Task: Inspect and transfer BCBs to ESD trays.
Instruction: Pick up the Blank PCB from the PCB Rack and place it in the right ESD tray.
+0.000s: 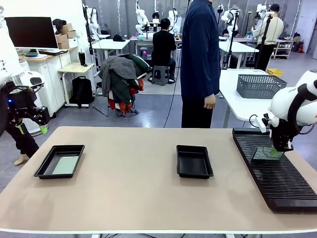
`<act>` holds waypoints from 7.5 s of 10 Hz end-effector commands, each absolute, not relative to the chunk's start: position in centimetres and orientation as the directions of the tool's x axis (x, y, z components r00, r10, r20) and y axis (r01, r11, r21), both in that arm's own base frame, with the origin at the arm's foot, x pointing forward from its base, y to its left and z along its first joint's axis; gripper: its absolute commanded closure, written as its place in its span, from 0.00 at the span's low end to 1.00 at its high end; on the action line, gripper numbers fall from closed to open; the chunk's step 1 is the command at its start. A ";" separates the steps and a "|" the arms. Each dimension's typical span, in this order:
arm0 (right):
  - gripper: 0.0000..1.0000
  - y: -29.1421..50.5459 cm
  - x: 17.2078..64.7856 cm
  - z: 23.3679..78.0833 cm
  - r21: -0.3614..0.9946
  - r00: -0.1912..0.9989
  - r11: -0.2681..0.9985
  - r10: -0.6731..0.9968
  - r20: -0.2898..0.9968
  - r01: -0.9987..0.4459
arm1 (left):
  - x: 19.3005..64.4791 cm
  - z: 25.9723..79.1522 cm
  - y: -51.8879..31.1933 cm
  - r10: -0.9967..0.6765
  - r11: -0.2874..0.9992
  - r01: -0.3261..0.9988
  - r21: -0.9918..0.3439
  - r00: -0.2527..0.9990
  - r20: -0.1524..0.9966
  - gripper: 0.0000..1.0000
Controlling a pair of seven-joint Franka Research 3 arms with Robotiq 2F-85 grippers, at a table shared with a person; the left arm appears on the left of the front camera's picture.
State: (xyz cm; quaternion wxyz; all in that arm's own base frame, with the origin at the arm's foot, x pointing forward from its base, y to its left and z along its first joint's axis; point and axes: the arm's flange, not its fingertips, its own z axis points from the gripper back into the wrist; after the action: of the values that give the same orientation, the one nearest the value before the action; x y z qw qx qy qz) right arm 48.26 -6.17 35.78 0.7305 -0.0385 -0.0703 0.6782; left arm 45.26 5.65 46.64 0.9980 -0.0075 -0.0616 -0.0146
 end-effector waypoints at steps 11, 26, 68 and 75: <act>0.97 -6.6 42.4 59.4 -0.149 0.113 0.103 0.992 -0.059 -0.983 | 45.1 46.4 5.6 -0.028 0.999 0.030 -0.011 0.991 0.128 0.27; 0.97 -6.3 40.4 66.4 -0.120 0.108 0.103 0.994 -0.031 -0.987 | 45.1 46.4 5.6 -0.028 0.999 0.030 -0.011 0.991 0.128 0.27; 0.97 14.4 46.4 26.7 0.821 0.995 0.569 -0.101 0.017 0.044 | 45.1 46.4 5.6 -0.028 0.999 0.030 -0.011 0.991 0.128 0.27; 0.97 15.1 46.1 27.5 0.769 0.992 0.636 -0.126 0.016 0.068 | 45.1 46.4 5.6 -0.028 0.999 0.030 -0.011 0.991 0.128 0.27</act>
State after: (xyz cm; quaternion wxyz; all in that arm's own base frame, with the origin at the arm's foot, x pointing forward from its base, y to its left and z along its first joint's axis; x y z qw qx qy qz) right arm 46.49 14.43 26.86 0.8941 0.4442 -0.0368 -0.0435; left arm 45.26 5.62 46.63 0.9980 -0.0077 -0.0615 -0.0149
